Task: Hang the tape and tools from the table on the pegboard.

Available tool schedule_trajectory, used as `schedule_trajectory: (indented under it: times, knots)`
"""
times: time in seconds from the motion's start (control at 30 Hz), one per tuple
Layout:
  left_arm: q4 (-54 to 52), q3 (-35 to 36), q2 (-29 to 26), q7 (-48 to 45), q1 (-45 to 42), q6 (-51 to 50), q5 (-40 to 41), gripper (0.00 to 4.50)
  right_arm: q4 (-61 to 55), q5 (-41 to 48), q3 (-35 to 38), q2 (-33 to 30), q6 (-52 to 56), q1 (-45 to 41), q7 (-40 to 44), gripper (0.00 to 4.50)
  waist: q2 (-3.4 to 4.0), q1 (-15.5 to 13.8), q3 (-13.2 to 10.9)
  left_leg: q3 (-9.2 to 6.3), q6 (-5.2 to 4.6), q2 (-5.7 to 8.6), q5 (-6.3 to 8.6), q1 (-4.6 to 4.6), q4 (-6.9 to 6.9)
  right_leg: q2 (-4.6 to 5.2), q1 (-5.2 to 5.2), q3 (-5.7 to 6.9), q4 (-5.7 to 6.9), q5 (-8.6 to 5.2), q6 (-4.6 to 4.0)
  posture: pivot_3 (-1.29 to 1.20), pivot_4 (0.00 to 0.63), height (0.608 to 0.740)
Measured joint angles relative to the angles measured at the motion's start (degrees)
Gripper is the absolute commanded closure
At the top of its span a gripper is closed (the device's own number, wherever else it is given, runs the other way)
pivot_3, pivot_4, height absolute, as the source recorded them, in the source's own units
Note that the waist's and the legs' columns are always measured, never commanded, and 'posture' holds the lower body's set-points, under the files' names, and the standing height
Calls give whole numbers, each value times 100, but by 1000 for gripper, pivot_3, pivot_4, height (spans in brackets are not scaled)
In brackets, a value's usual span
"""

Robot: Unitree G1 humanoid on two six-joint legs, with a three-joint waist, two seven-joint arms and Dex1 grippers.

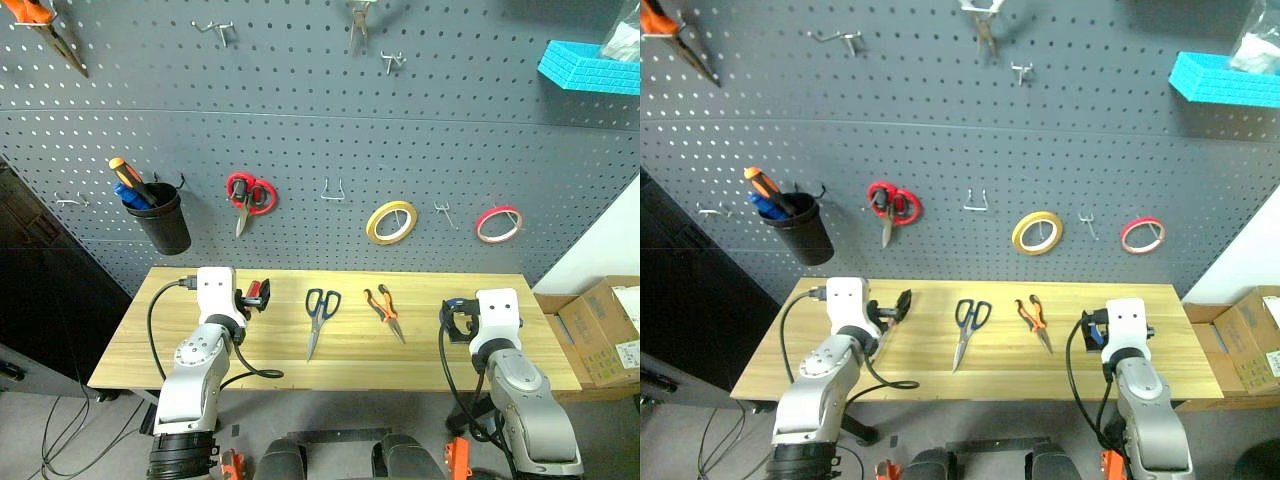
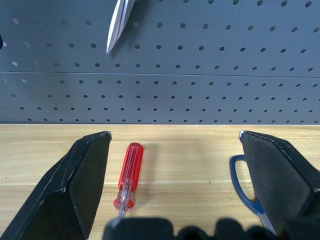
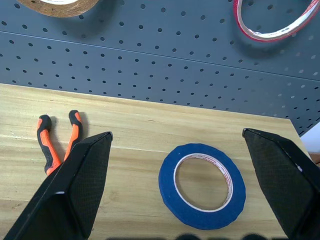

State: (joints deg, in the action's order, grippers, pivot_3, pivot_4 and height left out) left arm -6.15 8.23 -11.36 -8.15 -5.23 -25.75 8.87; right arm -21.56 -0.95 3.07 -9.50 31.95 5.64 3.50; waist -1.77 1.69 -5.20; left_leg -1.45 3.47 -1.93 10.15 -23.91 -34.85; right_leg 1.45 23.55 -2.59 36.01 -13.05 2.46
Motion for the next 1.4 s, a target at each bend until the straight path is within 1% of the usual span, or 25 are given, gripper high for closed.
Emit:
schedule_trajectory:
  times: [0.17, 0.27, 0.37, 0.47, 0.57, 0.6, 0.67, 0.73, 0.83, 0.9, 0.97, 1.07, 1.13, 1.23, 1.33, 1.4]
  knots:
    - [-2, -1, -2, -4, 2, -5, 1, 78, 0, 5, 0, 0, 32, 1, 27, 0, 0, 0, 0, 0, 0, 0, 0, 0, 0, 0, 0, 0, 0, 0, 0, 22, 76, 740]
    - [-12, -32, -36, -135, -65, -151, 35, 78, -6, 70, 6, -175, 137, 10, 277, 0, 4, -2, -35, -1, 0, 0, 0, 0, -2, 2, 4, 0, -2, 0, 0, 10, 110, 740]
    - [-106, -334, -244, -573, -379, -550, 193, 78, 2, 262, 42, -673, 291, -33, 753, 0, 6, -16, -165, -3, 0, 5, 0, -1, -5, 8, 4, 1, -4, 0, 0, 7, 139, 740]
    - [-262, -743, -211, -1141, -910, -1031, 555, 78, 414, 482, 184, -1396, 430, -368, 1380, 0, 5, -15, -321, -2, -5, 20, -2, -6, -16, 22, -2, 0, -5, 0, 0, 10, 182, 740]
    - [-282, -1141, 27, -1575, -1413, -1437, 911, 78, 939, 617, 248, -1978, 425, -741, 1955, 0, -5, -8, -452, -2, -52, 21, -31, -16, -16, 21, -24, 0, -2, 0, 1, 7, 226, 740]
    - [-277, -1297, 138, -1731, -1580, -1612, 1035, 78, 1199, 641, 212, -2155, 378, -888, 2186, 0, -10, 1, -516, -2, -56, 18, -33, -14, -17, 17, -25, 0, 4, 0, 1, 7, 226, 740]
    - [-251, -1578, 322, -1954, -1790, -1859, 1215, 78, 1620, 656, 114, -2382, 272, -1107, 2501, 0, -6, 17, -582, -2, -61, 16, -31, -39, -10, 5, -8, -6, 5, -1, 9, -2, 257, 740]
    - [-170, -1882, 532, -2153, -1952, -2087, 1374, 78, 2147, 645, -64, -2548, 49, -1413, 2817, 0, -4, 28, -680, -5, -102, 10, -8, -43, -10, -10, -4, -13, 6, -13, 25, -15, 280, 740]
    - [20, -2261, 728, -2309, -2020, -2344, 1453, 78, 2859, 608, -241, -2647, -239, -1833, 3150, 0, 13, 26, -806, -6, -130, 10, 9, -47, -9, -13, -1, -13, 14, -18, 53, -25, 309, 740]
    - [110, -2452, 759, -2368, -2020, -2433, 1456, 78, 3212, 591, -350, -2685, -405, -2009, 3349, 0, 22, 21, -917, -9, -151, 11, 22, -51, -10, -13, 2, -13, 21, -33, 67, -33, 325, 740]
    - [248, -2609, 784, -2372, -2019, -2439, 1422, 78, 3480, 547, -458, -2706, -489, -2152, 3520, 0, 27, 21, -988, -8, -155, 12, 25, -55, -11, -11, 5, -14, 24, -38, 75, -33, 329, 740]
    - [536, -2845, 957, -2369, -2015, -2360, 1300, 78, 4032, 457, -660, -2735, -690, -2523, 3827, 0, 31, 21, -1098, -5, -154, 20, 25, -62, -17, -4, 7, -17, 23, -39, 77, -38, 354, 740]
    - [740, -2925, 1080, -2362, -2015, -2288, 1234, 78, 4340, 418, -731, -2736, -803, -2702, 3982, 0, 34, 20, -1174, -8, -154, 20, 25, -73, -27, -3, 11, -15, 23, -38, 78, -39, 363, 740]
    - [935, -2935, 1106, -2363, -2019, -2216, 1125, 78, 4728, 359, -833, -2735, -869, -2894, 4121, 0, 29, 20, -1251, -7, -153, 22, 25, -78, -32, -1, 20, -17, 36, -37, 79, -39, 368, 740]
    - [1033, -2927, 1132, -2364, -2045, -2178, 1088, 78, 5020, 289, -891, -2734, -882, -2964, 4204, 0, 28, 20, -1286, -2, -152, 28, 24, -93, -37, 4, 53, -26, 76, -43, 87, -35, 369, 740]
    - [1115, -2916, 1149, -2364, -2132, -2140, 1058, 0, 5194, 249, -892, -2733, -885, -3089, 4250, 397, 30, 20, -1302, -4, -152, 29, 24, -91, -44, 4, 56, -25, 90, -47, 94, -33, 369, 740]
